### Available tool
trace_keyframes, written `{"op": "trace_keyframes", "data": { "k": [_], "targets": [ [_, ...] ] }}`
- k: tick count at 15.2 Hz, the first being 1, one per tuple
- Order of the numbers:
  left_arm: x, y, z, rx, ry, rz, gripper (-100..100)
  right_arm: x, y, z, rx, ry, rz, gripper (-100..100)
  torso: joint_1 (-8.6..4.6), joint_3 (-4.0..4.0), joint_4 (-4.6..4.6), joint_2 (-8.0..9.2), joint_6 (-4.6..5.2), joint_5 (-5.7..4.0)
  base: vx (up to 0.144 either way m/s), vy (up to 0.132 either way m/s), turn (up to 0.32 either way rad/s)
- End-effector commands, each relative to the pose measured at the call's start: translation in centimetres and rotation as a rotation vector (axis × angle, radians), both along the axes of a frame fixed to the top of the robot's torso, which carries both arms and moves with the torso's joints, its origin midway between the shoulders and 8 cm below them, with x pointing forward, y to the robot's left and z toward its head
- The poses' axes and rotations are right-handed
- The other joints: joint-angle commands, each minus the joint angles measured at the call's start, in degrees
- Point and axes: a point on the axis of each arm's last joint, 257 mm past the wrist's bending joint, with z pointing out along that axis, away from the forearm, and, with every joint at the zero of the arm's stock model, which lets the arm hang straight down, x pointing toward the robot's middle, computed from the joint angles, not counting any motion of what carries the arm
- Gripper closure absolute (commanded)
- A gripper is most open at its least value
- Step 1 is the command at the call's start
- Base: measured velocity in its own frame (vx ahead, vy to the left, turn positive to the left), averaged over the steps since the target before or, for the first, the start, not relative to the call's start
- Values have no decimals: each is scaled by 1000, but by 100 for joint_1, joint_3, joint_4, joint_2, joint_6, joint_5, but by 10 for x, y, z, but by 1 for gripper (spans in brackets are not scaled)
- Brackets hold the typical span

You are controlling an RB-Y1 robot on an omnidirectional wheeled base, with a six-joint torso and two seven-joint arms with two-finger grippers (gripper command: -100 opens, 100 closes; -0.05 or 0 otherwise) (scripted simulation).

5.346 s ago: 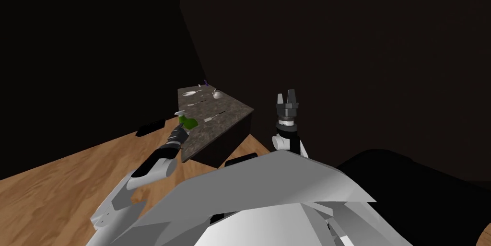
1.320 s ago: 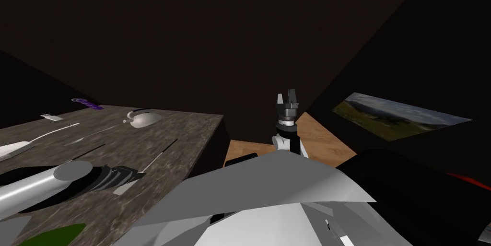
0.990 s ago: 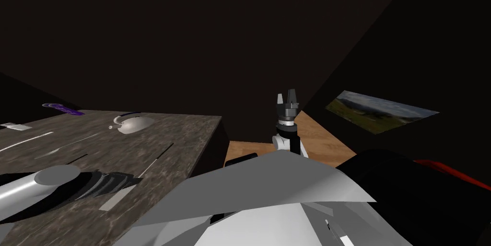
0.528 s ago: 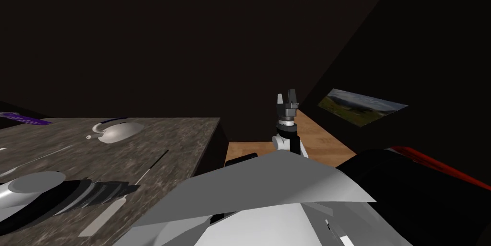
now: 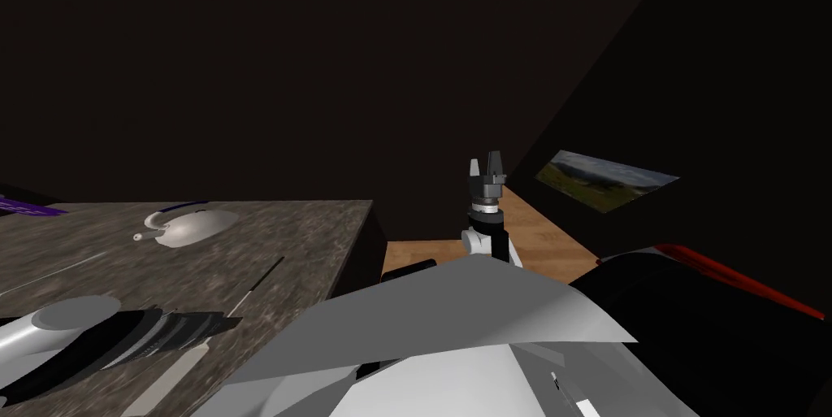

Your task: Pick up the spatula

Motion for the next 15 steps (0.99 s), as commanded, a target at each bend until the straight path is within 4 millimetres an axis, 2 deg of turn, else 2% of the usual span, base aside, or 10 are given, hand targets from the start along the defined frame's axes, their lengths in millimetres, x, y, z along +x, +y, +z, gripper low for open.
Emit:
{"op": "trace_keyframes", "data": {
  "k": [1, 5, 6, 7, 8, 9, 11, 12, 15],
  "targets": [
    [0, 0, 0, 0, 0, 0, 100, 0, 0, 0, 0, 0, 0, 0, 0, 0, 0, 0, 0, 0, 0, 0, 0],
    [0, -1, 0, -2, 0, -1, 100, 0, 0, 0, 0, 0, 0, 0, 24, -4, -3, -5, 1, 13, -1, -3, 0],
    [1, 1, 13, -2, 2, 0, 100, 0, 0, 0, 0, 0, 0, 0, 30, -6, -4, -7, 1, 15, 0, 0, 0],
    [1, 1, 15, -2, 2, 0, 100, 0, 0, 0, 0, 0, 0, 0, 33, -6, -4, -8, 0, 15, 0, 0, 0],
    [0, 1, 9, 1, -1, -1, 100, 0, 0, 0, 0, 0, 0, 0, 34, -6, -4, -8, 0, 15, 0, 0, 0],
    [20, 14, 32, 34, -64, 12, -100, 0, 0, 0, 0, 0, 0, 0, 36, -6, -4, -8, 0, 17, 46, -9, -109],
    [12, 12, 28, 4, -61, 39, -100, 0, 0, 0, 0, 0, 0, 0, 37, -20, -9, -33, 7, 15, 61, 20, -160],
    [17, 12, 31, -2, -83, 54, -100, 0, 0, 0, 0, 0, 0, 0, 47, -20, -10, -32, 5, 18, 47, 53, -131],
    [19, 13, 18, 18, -80, 37, -100, 0, 0, 0, 0, 0, 0, 0, 47, -15, -8, -23, 1, 21, 10, 8, -12]
  ]
}}
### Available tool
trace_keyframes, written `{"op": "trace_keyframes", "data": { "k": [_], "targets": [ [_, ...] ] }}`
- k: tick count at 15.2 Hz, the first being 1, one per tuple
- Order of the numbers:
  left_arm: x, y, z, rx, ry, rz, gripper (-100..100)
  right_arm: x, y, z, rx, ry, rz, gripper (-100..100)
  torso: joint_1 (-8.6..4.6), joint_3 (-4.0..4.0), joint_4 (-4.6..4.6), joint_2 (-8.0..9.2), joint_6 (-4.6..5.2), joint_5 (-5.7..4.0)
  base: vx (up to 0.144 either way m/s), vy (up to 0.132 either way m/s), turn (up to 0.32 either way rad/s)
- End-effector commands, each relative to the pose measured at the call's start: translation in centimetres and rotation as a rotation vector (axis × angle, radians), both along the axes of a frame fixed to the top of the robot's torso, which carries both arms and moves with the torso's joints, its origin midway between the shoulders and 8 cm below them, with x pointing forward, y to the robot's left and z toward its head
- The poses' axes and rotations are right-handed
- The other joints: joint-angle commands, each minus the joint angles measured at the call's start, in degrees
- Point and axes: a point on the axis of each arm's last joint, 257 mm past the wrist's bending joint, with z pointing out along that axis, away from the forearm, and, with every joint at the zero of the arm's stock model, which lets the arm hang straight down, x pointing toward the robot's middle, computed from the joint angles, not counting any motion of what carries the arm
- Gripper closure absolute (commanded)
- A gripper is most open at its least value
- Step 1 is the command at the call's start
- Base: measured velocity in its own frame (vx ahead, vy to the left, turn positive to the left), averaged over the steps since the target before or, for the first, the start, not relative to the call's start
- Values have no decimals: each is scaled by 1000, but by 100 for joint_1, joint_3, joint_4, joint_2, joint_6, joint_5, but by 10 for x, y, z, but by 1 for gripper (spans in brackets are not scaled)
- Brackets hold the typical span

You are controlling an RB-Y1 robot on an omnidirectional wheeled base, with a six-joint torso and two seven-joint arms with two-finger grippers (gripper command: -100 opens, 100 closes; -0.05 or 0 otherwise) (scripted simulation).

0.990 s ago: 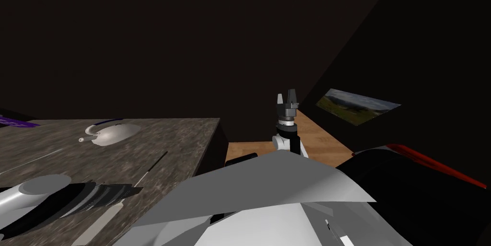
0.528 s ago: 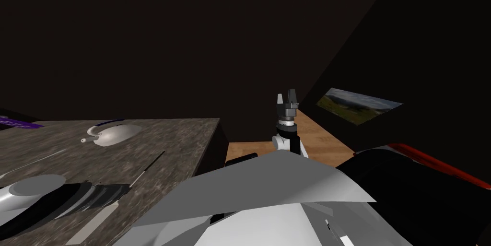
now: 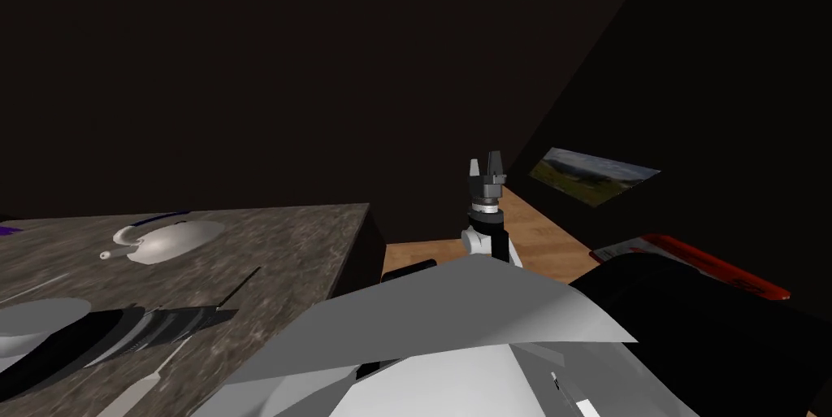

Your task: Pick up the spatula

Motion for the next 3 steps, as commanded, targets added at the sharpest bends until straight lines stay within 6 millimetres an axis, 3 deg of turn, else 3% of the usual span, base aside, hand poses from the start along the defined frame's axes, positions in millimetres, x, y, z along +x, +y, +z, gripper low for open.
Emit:
{"op": "trace_keyframes", "data": {
  "k": [1, 2, 3],
  "targets": [
    [0, 0, 0, 0, 0, 0, -100, 0, 0, 0, 0, 0, 0, 0, 0, 0, 0, 0, 0, 0, -9, -14, 6],
    [-1, 0, 7, -4, 4, 0, 100, 0, 0, 0, 0, 0, 0, 0, -3, 3, 1, 4, 0, -2, 0, 0, 0],
    [0, 1, 2, 3, -2, -1, 100, 0, 0, 0, 0, 0, 0, 0, -2, 3, 2, 4, 0, -4, 0, 0, 0]
  ]
}}
